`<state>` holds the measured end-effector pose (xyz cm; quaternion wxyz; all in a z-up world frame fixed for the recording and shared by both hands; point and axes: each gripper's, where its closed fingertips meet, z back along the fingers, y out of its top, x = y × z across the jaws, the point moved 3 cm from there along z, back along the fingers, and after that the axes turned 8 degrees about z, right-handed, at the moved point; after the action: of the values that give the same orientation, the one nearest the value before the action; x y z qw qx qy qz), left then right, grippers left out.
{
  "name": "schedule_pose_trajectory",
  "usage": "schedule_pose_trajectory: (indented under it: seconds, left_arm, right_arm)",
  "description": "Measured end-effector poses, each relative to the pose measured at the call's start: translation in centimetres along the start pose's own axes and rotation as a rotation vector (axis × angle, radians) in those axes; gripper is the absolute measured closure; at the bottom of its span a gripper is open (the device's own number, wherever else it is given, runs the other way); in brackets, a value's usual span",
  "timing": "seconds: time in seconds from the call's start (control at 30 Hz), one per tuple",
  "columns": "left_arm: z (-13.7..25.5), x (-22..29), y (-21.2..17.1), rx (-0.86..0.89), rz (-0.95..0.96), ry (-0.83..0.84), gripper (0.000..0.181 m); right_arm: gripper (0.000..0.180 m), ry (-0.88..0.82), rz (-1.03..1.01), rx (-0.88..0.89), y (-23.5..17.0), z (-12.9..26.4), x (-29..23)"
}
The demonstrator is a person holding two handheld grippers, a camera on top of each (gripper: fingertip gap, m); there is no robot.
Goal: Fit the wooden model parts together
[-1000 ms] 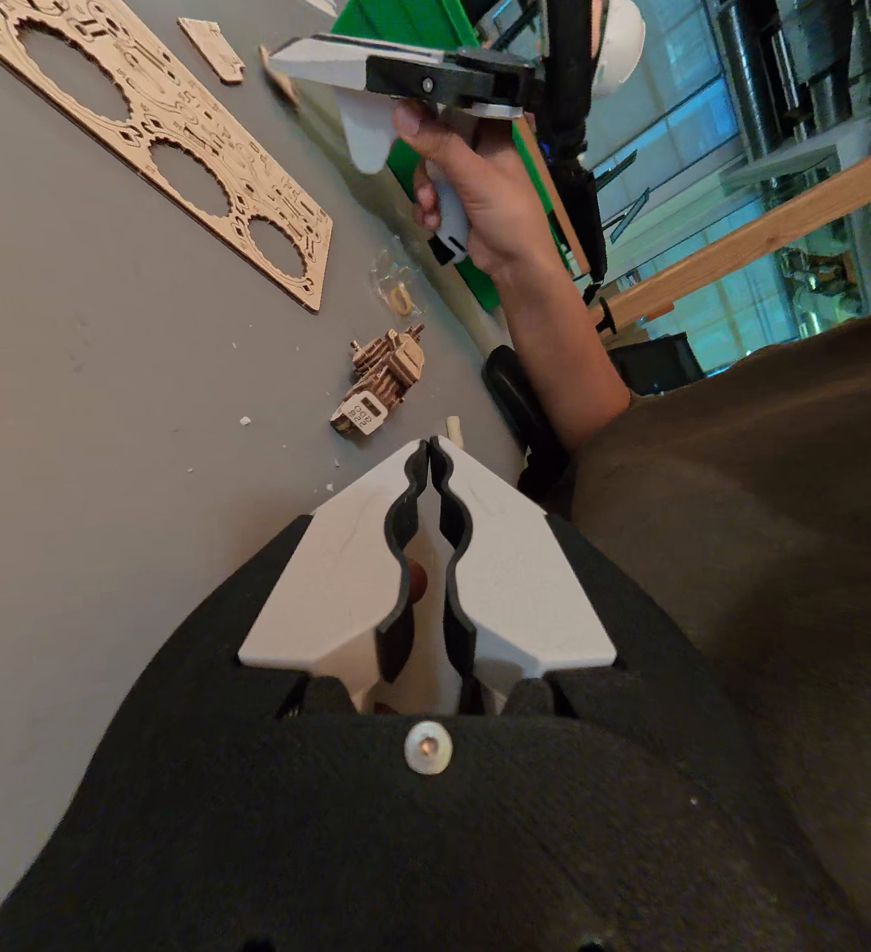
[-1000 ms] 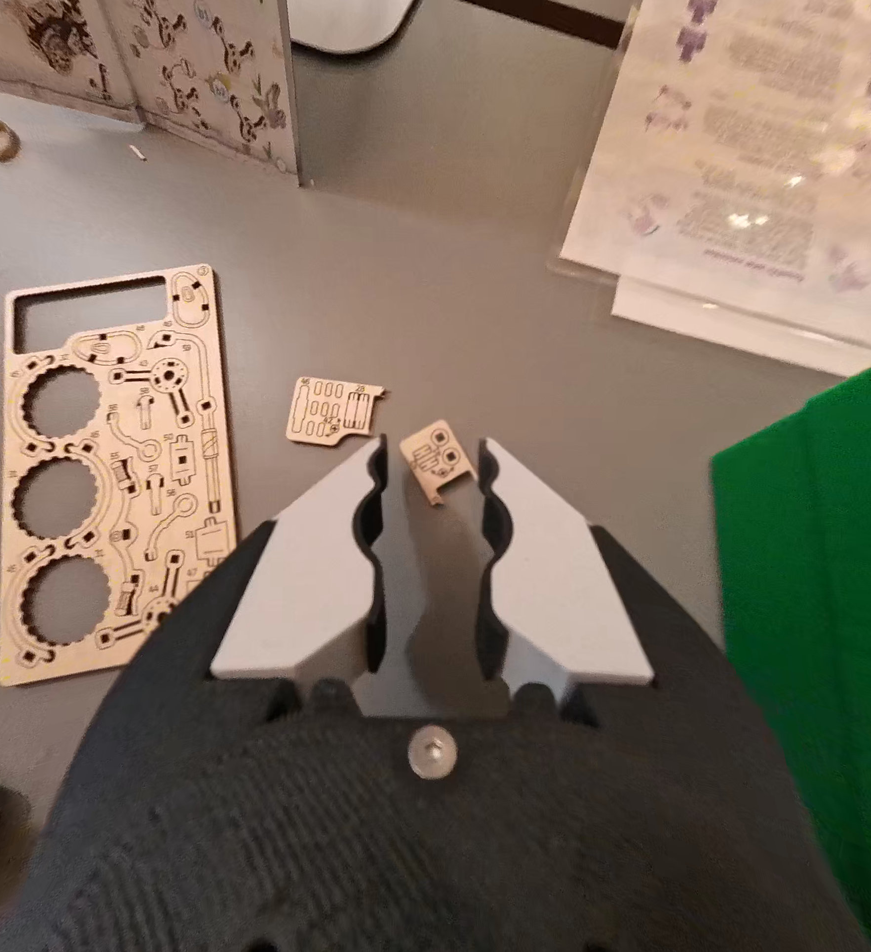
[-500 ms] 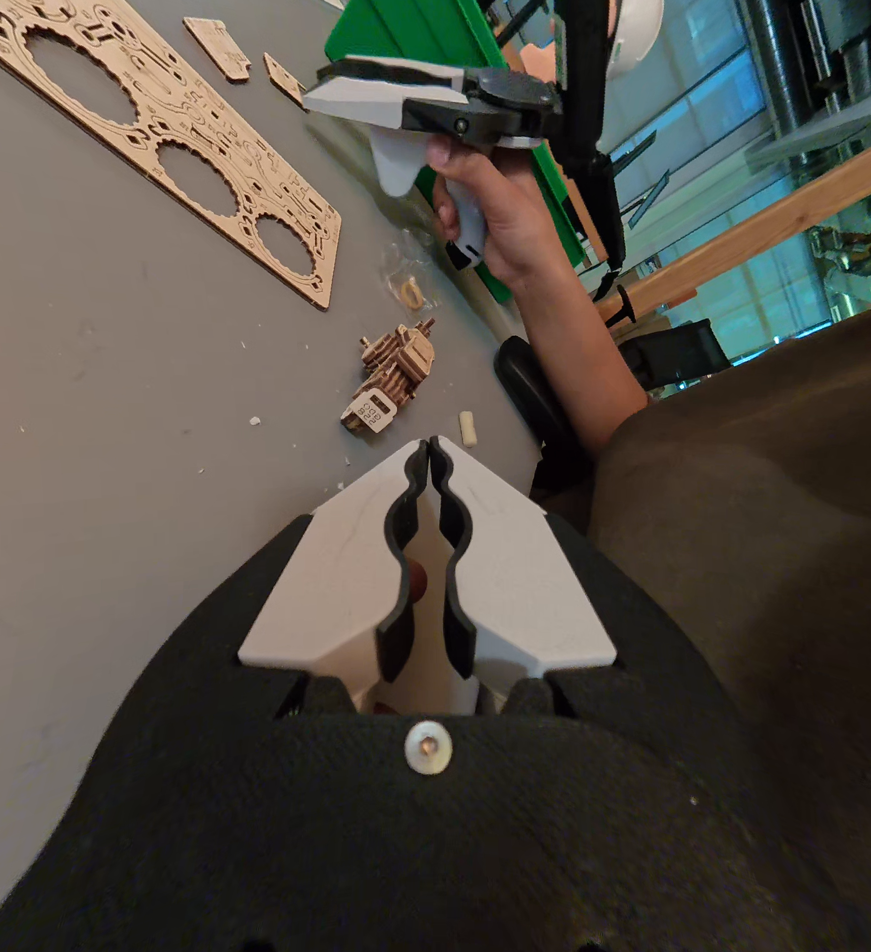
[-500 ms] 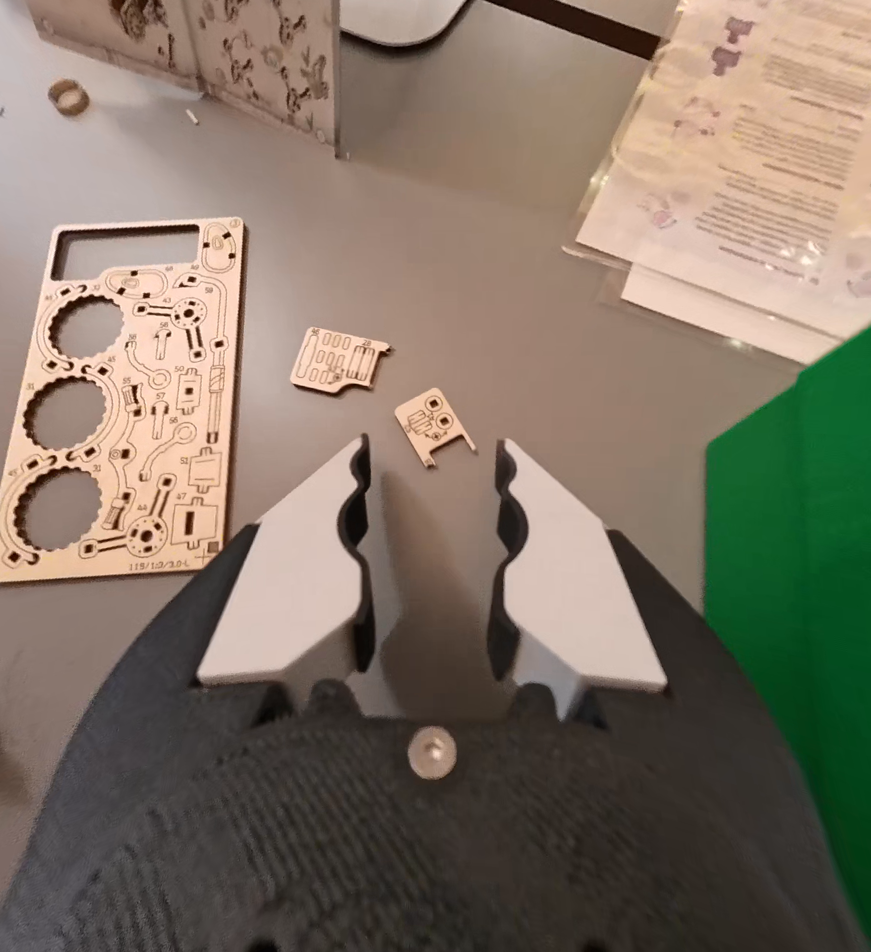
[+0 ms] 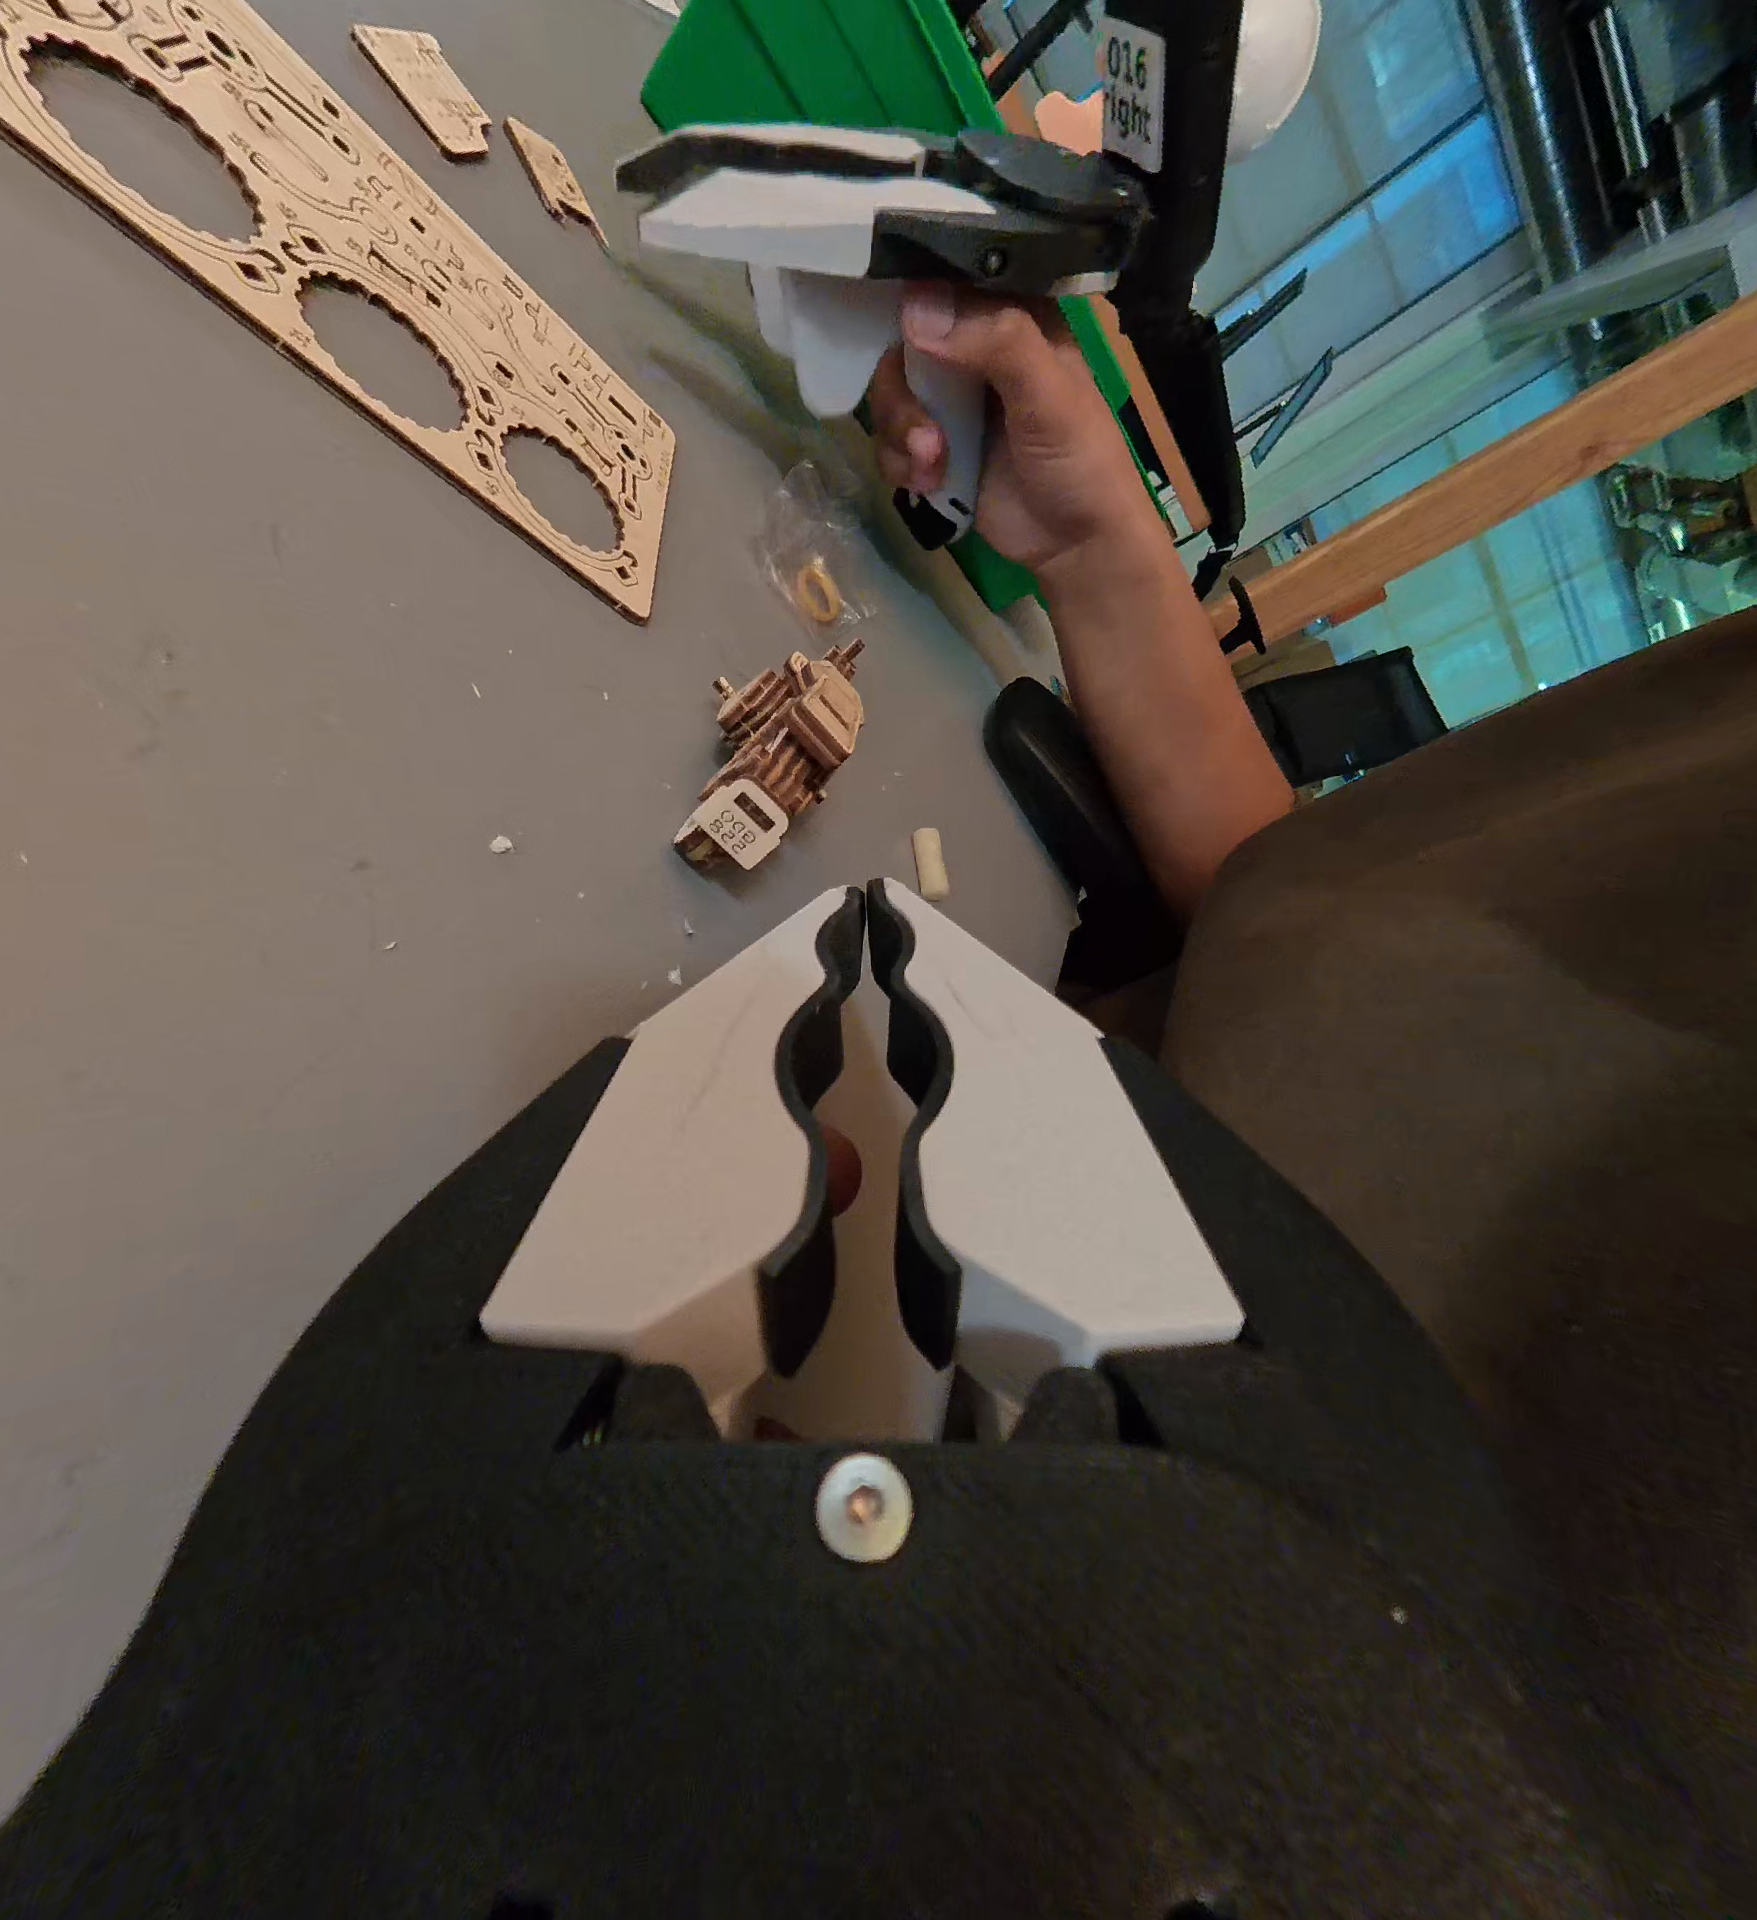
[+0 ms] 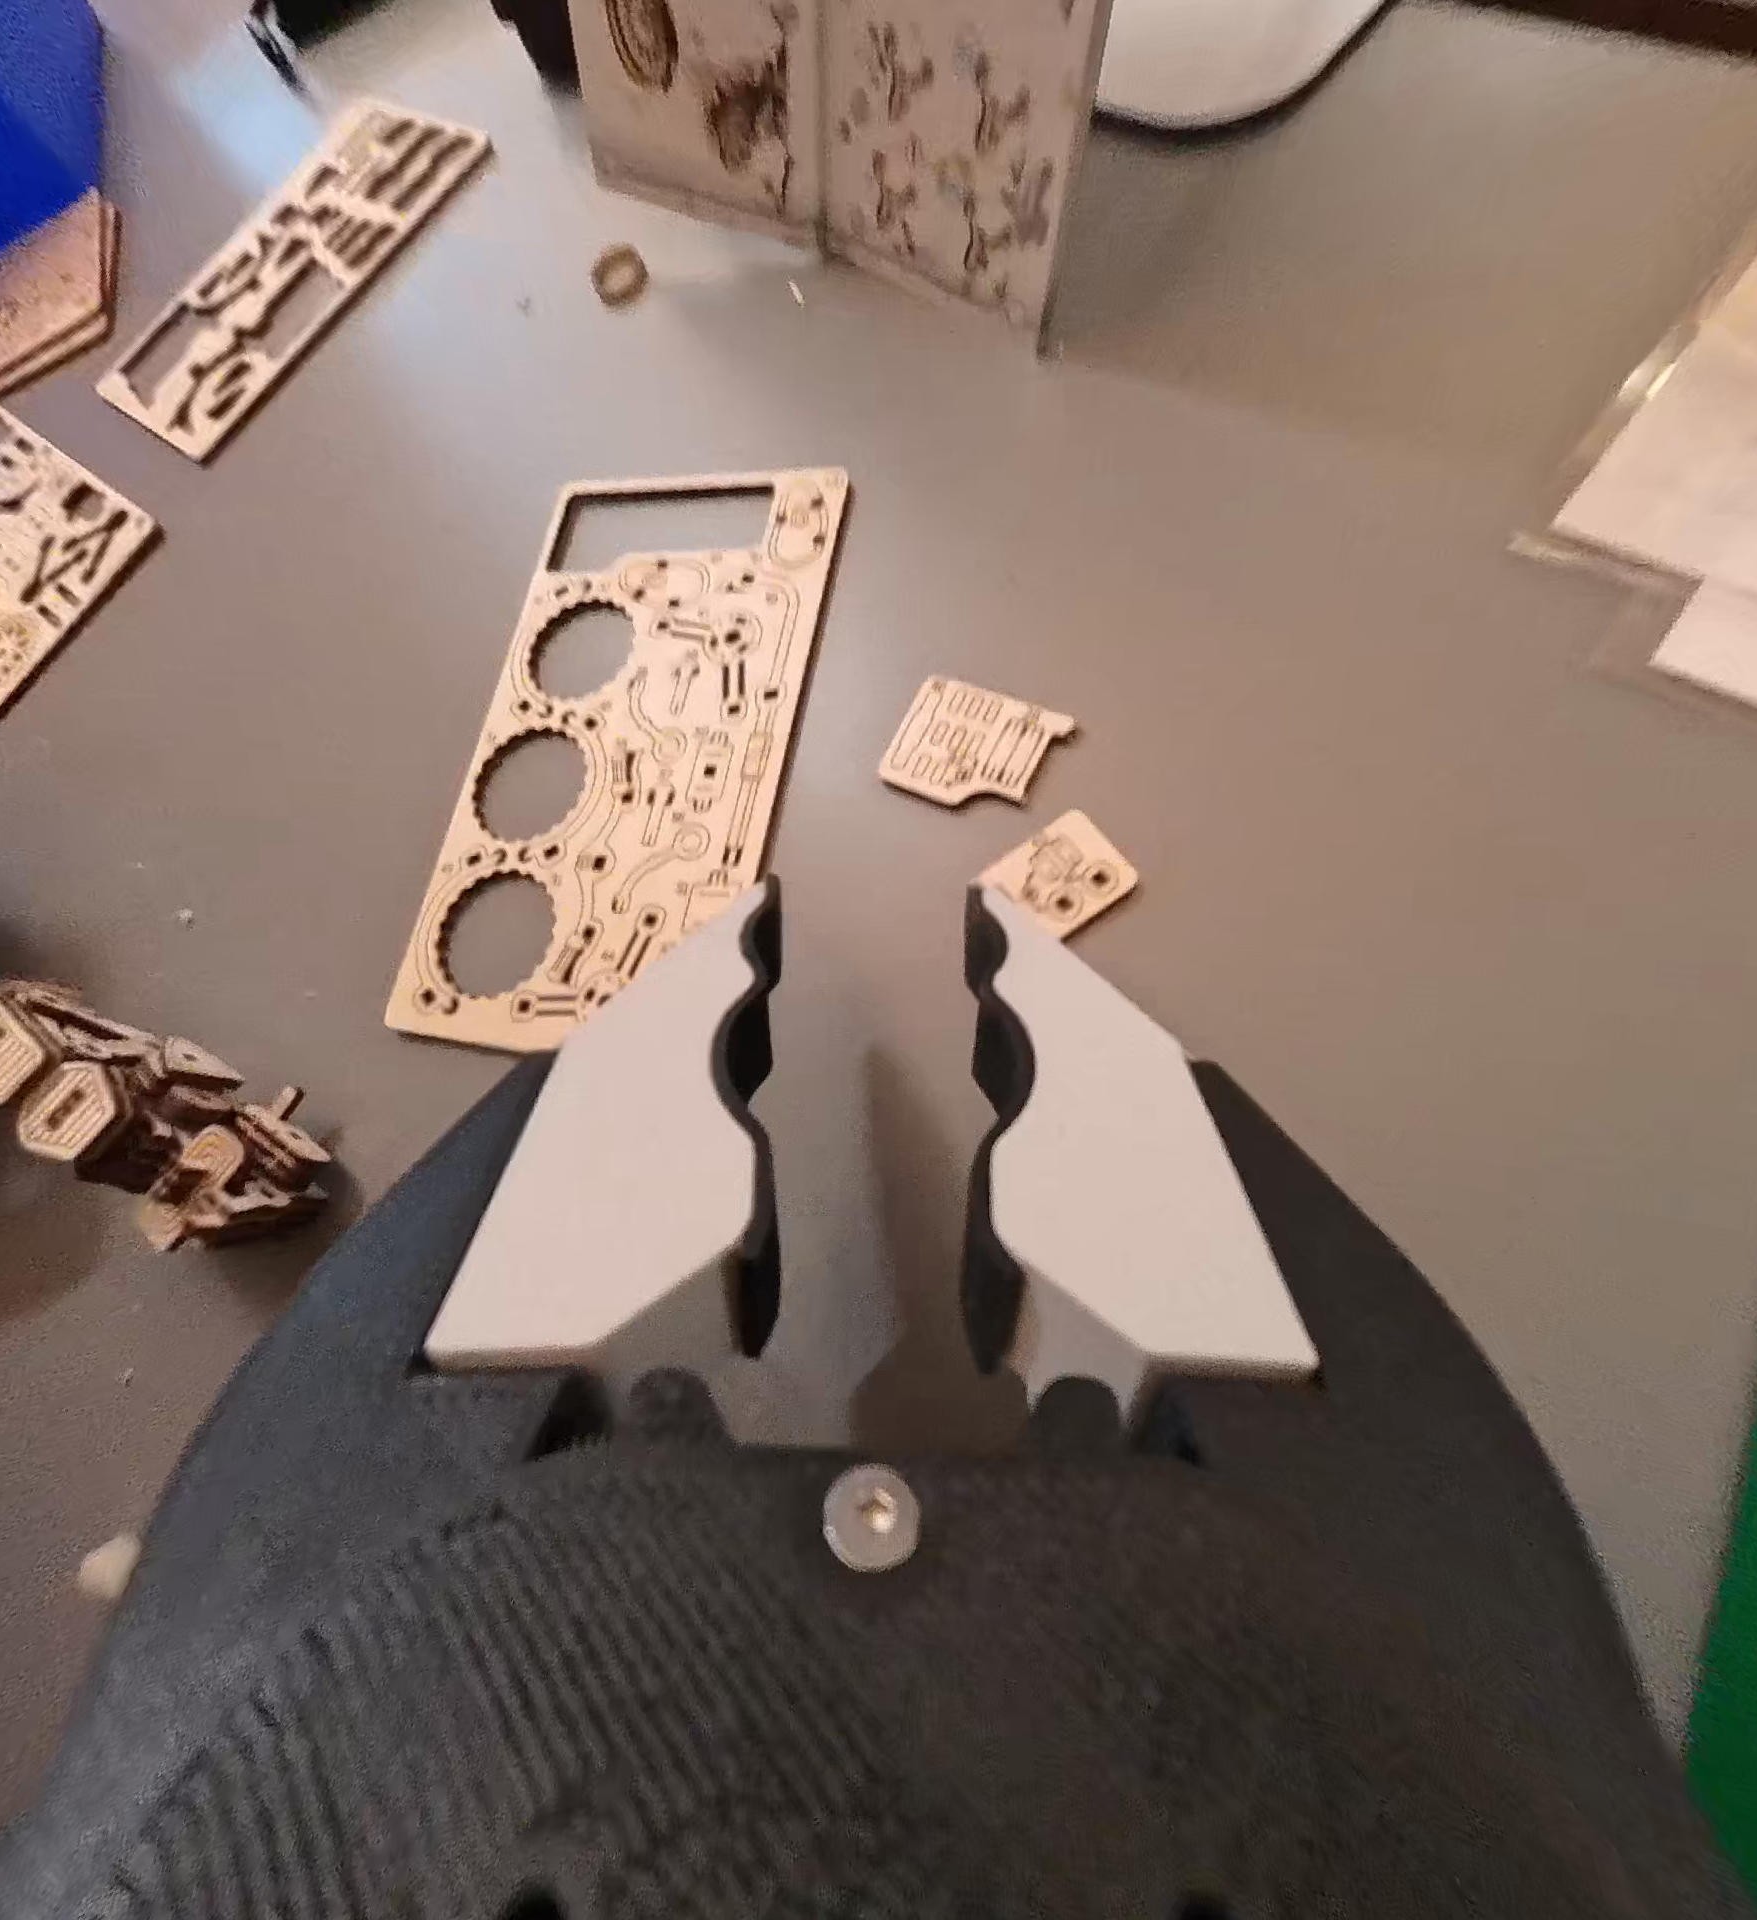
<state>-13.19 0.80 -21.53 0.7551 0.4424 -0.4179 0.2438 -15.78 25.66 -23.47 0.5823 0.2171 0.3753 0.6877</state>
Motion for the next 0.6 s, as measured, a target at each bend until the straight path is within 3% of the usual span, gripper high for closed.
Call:
schedule_pose_trajectory:
  seconds: [0.1, 0.23, 0.37, 0.6]
  left_arm:
    - [0.0, 0.0, 0.0, 0.0, 0.008, -0.007, 0.181]
    - [0.1, 0.0, 0.0, 0.003, 0.011, -0.006, 0.181]
    - [0.1, 0.0, 0.1, 0.005, 0.016, -0.008, 0.181]
    - [0.1, 0.0, 0.1, 0.005, 0.02, -0.012, 0.181]
  right_arm:
    - [0.146, -0.081, 0.037, 0.035, 0.8, 0.4, 1.2]
    - [0.146, -0.203, 0.041, -0.064, -0.7, 0.4, 2.9]
    - [0.156, -0.131, 0.062, -0.121, -1.6, -0.4, 1.5]
    - [0.154, -0.088, 0.164, -0.059, -0.2, -0.9, 0.0]
